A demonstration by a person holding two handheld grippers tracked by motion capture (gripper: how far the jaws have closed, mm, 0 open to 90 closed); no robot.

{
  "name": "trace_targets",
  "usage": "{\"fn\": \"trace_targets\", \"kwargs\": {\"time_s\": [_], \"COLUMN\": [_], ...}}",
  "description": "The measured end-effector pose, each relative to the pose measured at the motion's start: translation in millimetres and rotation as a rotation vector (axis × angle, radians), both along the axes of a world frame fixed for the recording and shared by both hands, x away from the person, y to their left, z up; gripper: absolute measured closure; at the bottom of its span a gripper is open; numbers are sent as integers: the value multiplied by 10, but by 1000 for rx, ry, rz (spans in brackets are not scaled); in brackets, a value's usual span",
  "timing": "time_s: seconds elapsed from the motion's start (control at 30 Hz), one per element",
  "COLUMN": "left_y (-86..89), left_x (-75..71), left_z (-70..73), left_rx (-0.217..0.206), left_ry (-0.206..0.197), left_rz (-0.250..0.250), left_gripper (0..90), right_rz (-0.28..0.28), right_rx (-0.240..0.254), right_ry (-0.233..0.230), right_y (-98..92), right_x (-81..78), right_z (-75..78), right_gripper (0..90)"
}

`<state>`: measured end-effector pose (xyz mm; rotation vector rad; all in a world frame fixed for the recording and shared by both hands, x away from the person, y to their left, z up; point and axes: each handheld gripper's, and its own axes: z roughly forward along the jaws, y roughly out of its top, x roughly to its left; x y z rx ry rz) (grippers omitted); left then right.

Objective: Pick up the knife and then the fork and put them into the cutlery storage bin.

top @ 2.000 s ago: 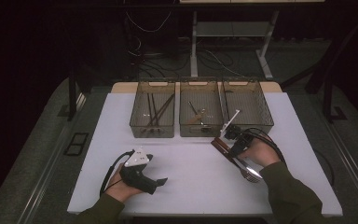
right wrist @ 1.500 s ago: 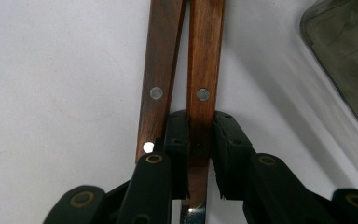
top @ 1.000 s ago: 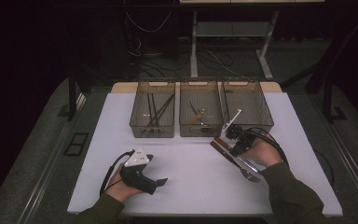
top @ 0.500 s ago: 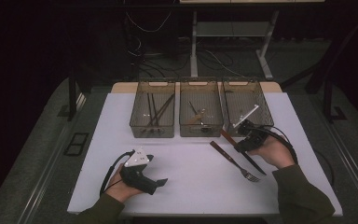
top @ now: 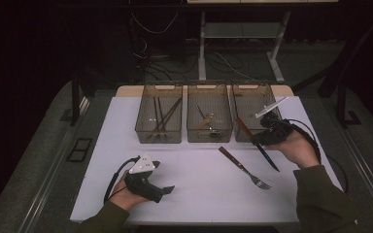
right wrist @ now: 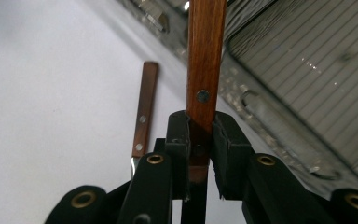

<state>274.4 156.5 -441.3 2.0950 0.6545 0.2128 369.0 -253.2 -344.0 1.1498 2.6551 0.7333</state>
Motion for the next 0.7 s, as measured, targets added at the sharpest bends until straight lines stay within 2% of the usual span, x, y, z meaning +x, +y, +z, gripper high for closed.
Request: {"fn": "trace_targets", "kwargs": {"time_s": [0.4, 0.7], "left_y": [6, 6], "left_x": [-3, 2], "left_z": [5, 4], "left_rx": [-4, -5], "left_ry": [-1, -3], "left_rz": [-6, -11], "left_gripper": [0, 0], "right_rz": [-41, -89], "right_rx": [43, 44], "right_ry": [-70, -129], "right_y": [-114, -155], "right_x": [200, 410], "right_z": [327, 578], "right_gripper": [776, 776]}}
